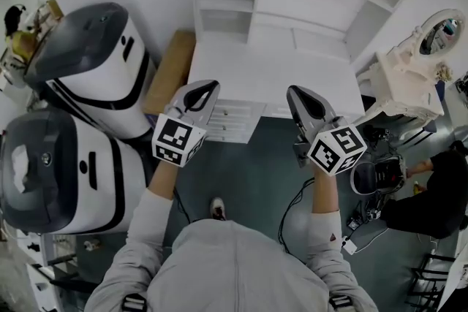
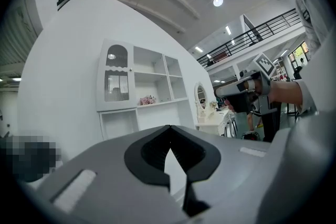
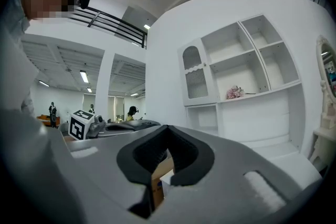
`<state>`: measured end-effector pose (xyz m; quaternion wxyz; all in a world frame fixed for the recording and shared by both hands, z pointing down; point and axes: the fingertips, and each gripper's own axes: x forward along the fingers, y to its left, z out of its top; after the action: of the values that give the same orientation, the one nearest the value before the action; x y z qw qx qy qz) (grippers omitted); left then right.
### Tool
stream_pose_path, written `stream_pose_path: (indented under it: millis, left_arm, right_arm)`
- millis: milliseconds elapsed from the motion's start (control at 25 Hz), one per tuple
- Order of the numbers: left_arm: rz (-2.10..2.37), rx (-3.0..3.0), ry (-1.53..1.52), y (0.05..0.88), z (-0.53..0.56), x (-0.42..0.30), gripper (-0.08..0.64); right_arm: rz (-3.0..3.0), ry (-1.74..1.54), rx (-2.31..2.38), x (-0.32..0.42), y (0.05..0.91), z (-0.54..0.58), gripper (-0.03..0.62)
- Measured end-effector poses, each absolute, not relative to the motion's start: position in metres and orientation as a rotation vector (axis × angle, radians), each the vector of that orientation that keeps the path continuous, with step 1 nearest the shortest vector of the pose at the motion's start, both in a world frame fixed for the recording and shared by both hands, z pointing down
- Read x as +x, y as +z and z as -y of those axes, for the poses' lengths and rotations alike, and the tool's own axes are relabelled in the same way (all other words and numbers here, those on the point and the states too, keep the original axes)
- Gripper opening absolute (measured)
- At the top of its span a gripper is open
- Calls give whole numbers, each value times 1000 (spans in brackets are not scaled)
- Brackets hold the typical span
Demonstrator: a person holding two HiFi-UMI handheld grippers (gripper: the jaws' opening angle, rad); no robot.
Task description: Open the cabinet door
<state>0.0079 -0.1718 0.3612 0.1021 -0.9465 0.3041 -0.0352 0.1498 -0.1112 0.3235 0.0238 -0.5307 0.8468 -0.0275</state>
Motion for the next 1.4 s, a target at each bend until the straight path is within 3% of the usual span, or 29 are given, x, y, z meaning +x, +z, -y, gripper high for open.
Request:
stream_pose_path:
  millis: [600,1080,1400]
  left_arm:
    - [-857,-2819,-122,369,234,27,18]
    - [-1007,-2757,-99,336,361,89,18]
    - [-1130,-2702,-88,306,433,127,18]
  right_arm:
    - [-2578,-75,-1698,171,322,176,2]
    - [-2695,18,-1539,236,280,325,4]
    - [-2795,122,-1408,268,235,427,87]
